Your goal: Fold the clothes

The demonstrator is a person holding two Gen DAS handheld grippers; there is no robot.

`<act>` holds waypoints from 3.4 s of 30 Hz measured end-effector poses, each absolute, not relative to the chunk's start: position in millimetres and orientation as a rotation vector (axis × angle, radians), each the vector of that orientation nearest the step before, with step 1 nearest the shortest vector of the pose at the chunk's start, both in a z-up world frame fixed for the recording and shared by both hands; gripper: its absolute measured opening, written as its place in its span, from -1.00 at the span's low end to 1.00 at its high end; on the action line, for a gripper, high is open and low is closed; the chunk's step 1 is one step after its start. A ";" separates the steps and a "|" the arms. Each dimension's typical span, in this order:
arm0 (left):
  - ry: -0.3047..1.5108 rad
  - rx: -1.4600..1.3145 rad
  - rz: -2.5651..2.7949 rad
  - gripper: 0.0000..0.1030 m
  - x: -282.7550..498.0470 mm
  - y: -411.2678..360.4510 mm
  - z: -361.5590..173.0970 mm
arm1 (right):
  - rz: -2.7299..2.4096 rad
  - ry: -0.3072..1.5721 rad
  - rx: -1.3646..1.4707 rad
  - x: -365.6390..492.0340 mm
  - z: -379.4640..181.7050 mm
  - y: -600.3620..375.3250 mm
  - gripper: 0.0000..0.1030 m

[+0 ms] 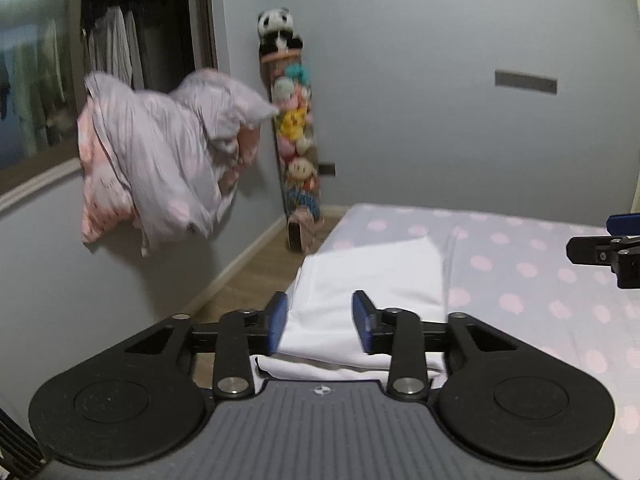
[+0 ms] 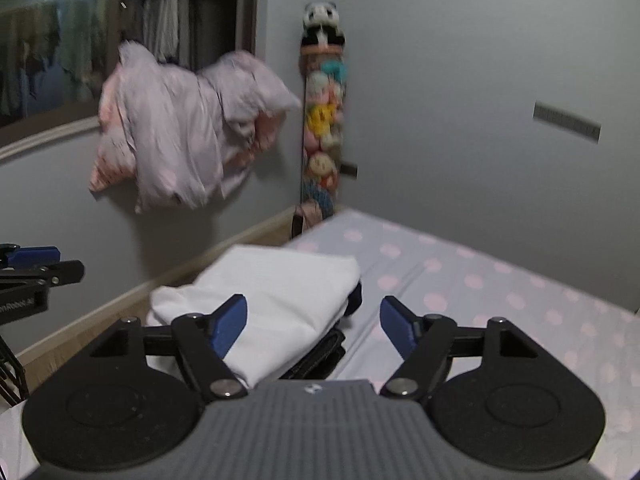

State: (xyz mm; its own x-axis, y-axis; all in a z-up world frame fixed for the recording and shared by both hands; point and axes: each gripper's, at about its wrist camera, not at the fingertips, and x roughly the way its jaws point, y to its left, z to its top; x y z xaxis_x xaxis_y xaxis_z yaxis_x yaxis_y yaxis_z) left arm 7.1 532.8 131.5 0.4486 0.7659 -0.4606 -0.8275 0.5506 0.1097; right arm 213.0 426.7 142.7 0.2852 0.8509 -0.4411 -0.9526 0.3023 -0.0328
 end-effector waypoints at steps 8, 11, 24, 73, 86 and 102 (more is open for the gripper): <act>0.417 -0.111 0.966 0.58 -28.8 439.3 167.9 | 1.255 0.263 -0.213 159.9 177.4 315.4 0.68; 0.368 -0.099 0.942 0.75 -49.9 405.0 173.9 | 1.265 0.231 -0.140 136.4 180.3 266.5 0.68; 0.152 -0.110 0.992 0.88 -131.9 271.0 142.2 | 1.194 0.123 0.079 44.5 135.5 97.0 0.86; 0.426 -0.304 0.966 0.88 -167.2 180.6 -22.5 | 0.968 0.314 -0.146 -32.6 -31.3 18.4 0.96; 0.447 -0.299 0.965 0.88 -161.5 176.9 -25.7 | 0.964 0.328 -0.132 -30.2 -34.9 16.2 0.96; 0.466 -0.298 0.963 0.88 -160.7 178.4 -27.4 | 0.959 0.346 -0.127 -29.7 -39.0 18.8 0.96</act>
State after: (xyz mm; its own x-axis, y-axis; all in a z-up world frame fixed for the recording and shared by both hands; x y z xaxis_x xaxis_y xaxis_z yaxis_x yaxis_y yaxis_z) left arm -160.7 178.4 -27.4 0.4839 0.7146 -0.5051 -0.8397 0.5418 -0.0378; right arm -29.7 18.8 -39.0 0.5243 0.7789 -0.3442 -0.8191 0.5717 0.0461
